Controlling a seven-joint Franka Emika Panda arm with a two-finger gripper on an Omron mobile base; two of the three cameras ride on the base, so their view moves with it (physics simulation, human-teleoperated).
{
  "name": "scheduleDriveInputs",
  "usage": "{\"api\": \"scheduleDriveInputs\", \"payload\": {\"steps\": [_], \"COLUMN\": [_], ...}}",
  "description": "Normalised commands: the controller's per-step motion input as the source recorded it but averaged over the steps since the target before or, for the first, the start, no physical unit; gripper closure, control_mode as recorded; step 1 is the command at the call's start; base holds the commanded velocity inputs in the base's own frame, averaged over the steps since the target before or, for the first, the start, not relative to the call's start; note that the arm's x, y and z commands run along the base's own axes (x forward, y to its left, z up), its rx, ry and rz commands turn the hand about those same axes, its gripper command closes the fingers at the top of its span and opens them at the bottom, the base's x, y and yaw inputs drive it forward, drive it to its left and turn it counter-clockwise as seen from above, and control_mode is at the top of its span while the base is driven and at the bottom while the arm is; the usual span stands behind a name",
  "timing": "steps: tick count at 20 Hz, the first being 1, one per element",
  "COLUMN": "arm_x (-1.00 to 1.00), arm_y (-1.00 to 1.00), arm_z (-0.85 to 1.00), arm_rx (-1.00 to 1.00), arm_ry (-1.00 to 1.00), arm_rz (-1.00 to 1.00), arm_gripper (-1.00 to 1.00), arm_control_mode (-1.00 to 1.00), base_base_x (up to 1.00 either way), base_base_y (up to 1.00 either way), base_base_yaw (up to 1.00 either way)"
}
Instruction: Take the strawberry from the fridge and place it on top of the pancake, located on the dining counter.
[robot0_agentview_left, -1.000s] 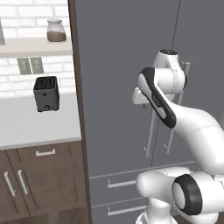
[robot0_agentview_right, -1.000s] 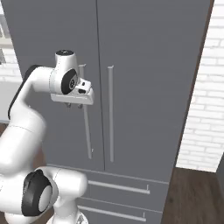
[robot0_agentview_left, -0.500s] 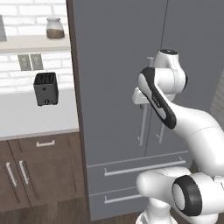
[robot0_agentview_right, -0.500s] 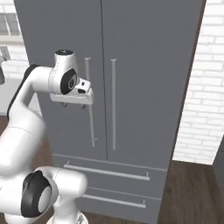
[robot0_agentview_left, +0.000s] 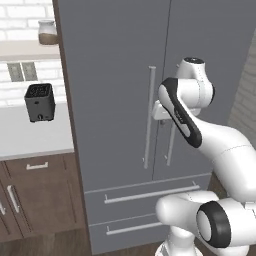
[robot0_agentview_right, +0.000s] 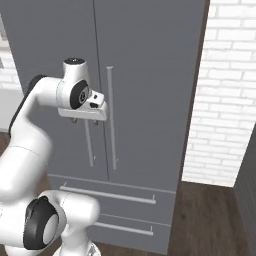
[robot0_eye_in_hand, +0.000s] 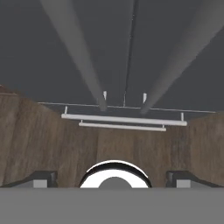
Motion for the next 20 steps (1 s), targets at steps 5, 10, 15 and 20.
{"api": "scheduleDriveInputs", "payload": {"steps": [5, 10, 15, 20], "arm_x": [0.0, 0.0, 0.13, 0.77], "arm_y": [0.0, 0.0, -0.05, -0.36], "arm_z": [0.0, 0.0, -0.01, 0.0], "arm_rx": [0.0, 0.0, 0.0, 0.0], "arm_ry": [0.0, 0.0, -0.03, -0.28], "arm_rz": [0.0, 0.0, 0.0, -0.03], "arm_gripper": [-1.0, -1.0, -1.0, -1.0], "arm_control_mode": [1.0, 1.0, -1.0, -1.0], "base_base_x": [-0.56, -0.59, -0.02, 0.0], "base_base_y": [0.0, 0.0, 0.0, 0.0], "base_base_yaw": [-0.02, -0.03, -0.01, 0.0]}}
